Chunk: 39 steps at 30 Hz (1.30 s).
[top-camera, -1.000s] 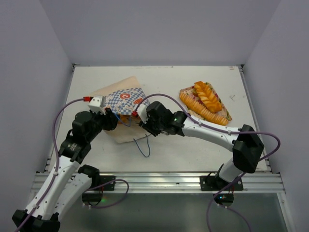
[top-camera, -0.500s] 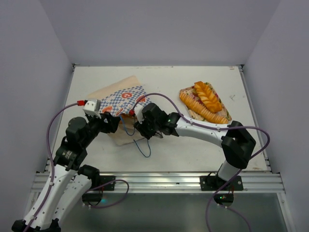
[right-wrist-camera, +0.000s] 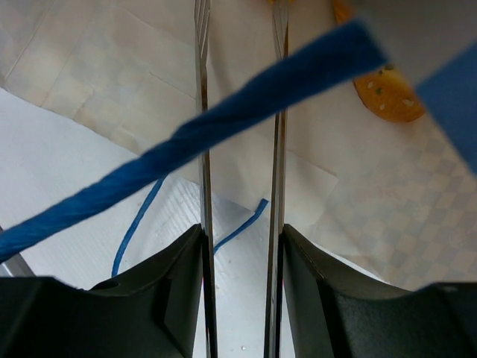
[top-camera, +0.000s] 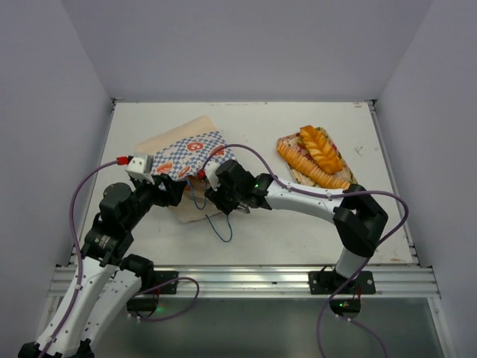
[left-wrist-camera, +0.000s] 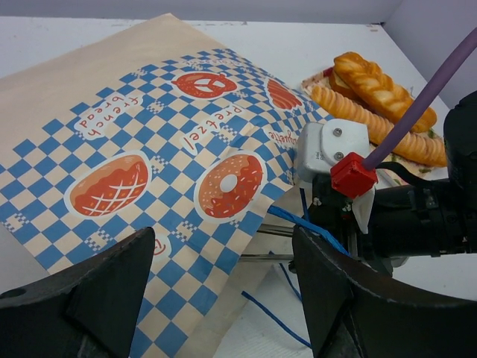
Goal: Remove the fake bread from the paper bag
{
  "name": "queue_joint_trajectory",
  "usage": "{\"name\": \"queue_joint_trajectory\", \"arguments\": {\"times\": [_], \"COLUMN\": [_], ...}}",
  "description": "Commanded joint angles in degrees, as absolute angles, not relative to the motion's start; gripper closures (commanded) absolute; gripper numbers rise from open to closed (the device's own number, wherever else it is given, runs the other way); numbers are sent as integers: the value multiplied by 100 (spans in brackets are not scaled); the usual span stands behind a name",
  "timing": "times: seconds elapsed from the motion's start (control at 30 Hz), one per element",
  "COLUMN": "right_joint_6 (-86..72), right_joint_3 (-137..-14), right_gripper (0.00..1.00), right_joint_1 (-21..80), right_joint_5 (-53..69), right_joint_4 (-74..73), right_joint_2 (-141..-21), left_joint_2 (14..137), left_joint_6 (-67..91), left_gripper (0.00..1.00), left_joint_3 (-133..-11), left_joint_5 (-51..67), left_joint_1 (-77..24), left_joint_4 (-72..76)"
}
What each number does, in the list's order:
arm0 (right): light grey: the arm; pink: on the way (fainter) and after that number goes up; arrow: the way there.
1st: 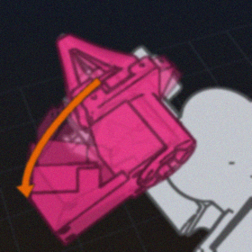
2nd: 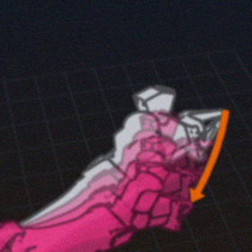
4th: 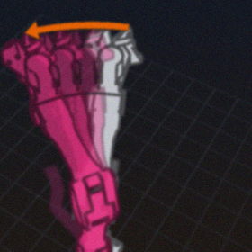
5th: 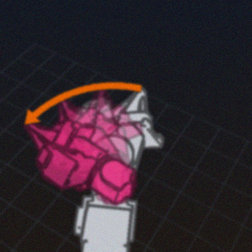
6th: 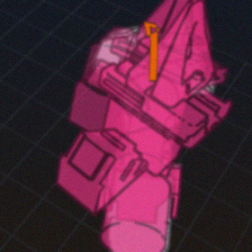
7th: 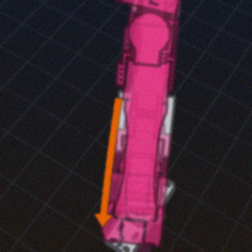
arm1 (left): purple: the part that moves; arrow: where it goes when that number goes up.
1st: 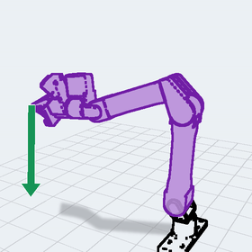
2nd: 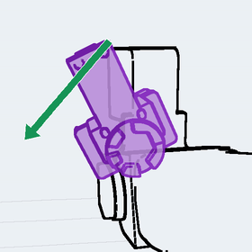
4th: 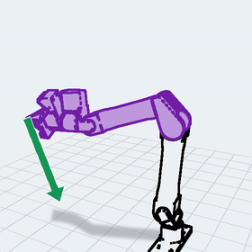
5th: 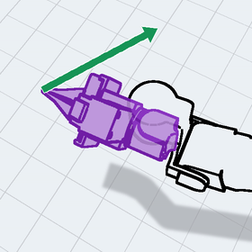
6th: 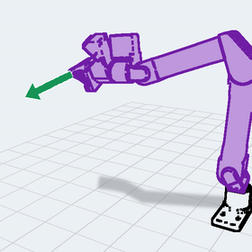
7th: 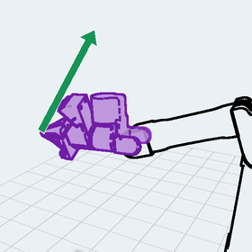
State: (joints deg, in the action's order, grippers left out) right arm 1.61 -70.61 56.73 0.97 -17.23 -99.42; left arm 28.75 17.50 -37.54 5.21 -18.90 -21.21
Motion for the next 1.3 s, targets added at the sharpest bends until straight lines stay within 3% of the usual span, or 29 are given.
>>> {"name": "queue_joint_trajectory", "arguments": {"times": [0.0,0.67,1.27], "right_joint_6": [132,44,-106], "right_joint_3": [-7409,-7453,-7418], "right_gripper": [53,52,53], "right_joint_1": [5678,5221,4851], "right_joint_5": [-105,-71,992], "right_joint_4": [-1415,-1213,-1213], "right_joint_2": [-10072,-9940,-9958], "left_joint_2": [2813,3207,3340], "left_joint_6": [1881,1872,1116], "left_gripper": [22,23,26], "left_joint_3": [-3691,-3551,-4052], "left_joint_5": [422,-113,1098], "left_joint_1": [-1898,-1898,-1916], "left_joint_4": [-2215,-2162,-2092]}}
